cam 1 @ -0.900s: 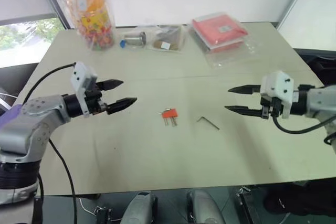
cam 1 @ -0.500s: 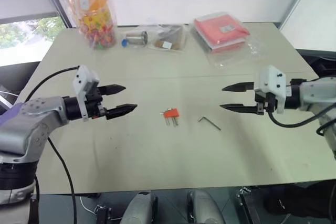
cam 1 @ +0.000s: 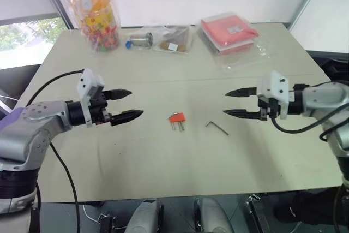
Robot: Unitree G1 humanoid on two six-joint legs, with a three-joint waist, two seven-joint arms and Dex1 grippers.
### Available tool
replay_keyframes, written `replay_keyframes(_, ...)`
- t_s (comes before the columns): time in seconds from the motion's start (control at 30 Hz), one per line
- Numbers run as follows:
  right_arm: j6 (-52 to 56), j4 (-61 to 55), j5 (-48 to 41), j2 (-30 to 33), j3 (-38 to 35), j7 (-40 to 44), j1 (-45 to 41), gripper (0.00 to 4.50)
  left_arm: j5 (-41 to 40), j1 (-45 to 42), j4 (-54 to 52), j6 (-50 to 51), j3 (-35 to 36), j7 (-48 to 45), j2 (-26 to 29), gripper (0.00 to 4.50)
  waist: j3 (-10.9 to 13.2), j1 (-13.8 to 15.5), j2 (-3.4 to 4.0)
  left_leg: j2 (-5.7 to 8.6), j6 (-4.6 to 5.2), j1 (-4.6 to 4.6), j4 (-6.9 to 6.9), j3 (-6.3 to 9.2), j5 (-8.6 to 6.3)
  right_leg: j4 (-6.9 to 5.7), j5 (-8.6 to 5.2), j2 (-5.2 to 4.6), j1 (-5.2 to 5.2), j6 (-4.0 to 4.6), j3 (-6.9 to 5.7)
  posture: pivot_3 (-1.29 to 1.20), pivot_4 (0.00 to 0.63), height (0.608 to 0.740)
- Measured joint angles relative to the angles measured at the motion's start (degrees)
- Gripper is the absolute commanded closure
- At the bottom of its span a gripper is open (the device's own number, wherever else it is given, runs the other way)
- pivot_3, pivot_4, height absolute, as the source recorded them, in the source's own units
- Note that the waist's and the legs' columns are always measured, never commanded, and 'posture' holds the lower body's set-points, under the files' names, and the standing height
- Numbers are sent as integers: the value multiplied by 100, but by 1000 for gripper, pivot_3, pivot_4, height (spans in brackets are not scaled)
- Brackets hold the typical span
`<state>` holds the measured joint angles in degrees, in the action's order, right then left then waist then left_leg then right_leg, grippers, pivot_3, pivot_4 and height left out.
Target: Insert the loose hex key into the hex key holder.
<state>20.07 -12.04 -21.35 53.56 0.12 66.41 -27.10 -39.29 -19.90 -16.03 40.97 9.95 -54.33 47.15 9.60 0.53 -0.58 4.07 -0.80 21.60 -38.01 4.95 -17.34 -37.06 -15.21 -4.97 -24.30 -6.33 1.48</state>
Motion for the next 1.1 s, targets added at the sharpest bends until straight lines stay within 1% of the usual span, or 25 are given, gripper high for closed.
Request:
replay_keyframes(0.03,-49,7,48,-74,46,-32,-13,2053,1,11,-1,0,4,21,0,48,0,-2,-1,0,0,0,1,1,0,0,0,0,0,0,0,0,150,740)
replay_keyframes(0.1,-260,166,289,-510,333,-195,-147,2053,2,85,-45,0,44,114,-1,48,0,-34,-3,-1,-2,-3,0,0,1,-2,0,1,1,0,0,0,150,740)
replay_keyframes(0.17,-479,412,523,-769,635,-255,-193,2053,1,154,-115,0,60,173,-4,48,1,-34,-1,0,-10,-2,1,0,6,-3,0,1,-3,0,0,0,150,740)
replay_keyframes(0.3,-1061,1279,1011,-1324,1100,-311,-542,2053,0,289,-238,0,124,274,-4,48,2,-55,-2,2,-19,0,0,-2,11,-2,0,0,-4,0,-1,0,150,740)
replay_keyframes(0.43,-1856,2470,1596,-1873,1529,-390,-1053,2053,-14,442,-400,15,230,428,-7,48,2,-122,-2,2,-30,0,1,0,17,-4,0,1,-5,0,-2,0,150,740)
replay_keyframes(0.5,-2148,2945,1747,-2065,1634,-373,-1206,1529,-23,540,-510,22,293,493,-6,0,2,-135,-2,2,-31,0,2,-1,17,-3,0,1,-6,0,-2,0,150,740)
replay_keyframes(0.53,-2264,3129,1817,-2123,1687,-351,-1252,1197,-30,598,-563,27,301,516,-6,0,2,-138,-2,3,-31,0,2,-2,17,-3,0,1,-7,0,-2,0,150,740)
replay_keyframes(0.6,-2510,3472,1957,-2187,1773,-300,-1313,228,-79,739,-674,81,370,594,-6,0,2,-139,-2,3,-31,0,2,-2,17,-3,0,0,-7,0,-2,0,150,740)
replay_keyframes(0.63,-2626,3611,2032,-2212,1780,-292,-1322,95,-99,803,-707,101,428,615,-6,0,2,-137,-1,3,-31,0,2,-2,17,-3,0,0,-7,0,-2,0,150,740)
replay_keyframes(0.73,-2888,3932,2128,-2289,1781,-256,-1400,95,-142,884,-805,128,550,713,-5,0,2,-139,-1,3,-31,-1,2,-2,17,-4,0,2,-7,0,-2,0,150,740)
replay_keyframes(0.93,-3413,4739,2338,-2720,1782,-354,-1757,95,-269,1118,-1073,201,725,884,-5,0,2,-168,-1,1,-34,-3,6,-1,18,-7,0,5,-9,0,-2,0,150,740)
replay_keyframes(1.1,-3660,5192,2478,-2976,1786,-369,-1889,95,-349,1209,-1154,249,803,999,-5,0,2,-159,-1,2,-35,-3,5,-1,19,-7,0,4,-8,0,-2,0,150,740)
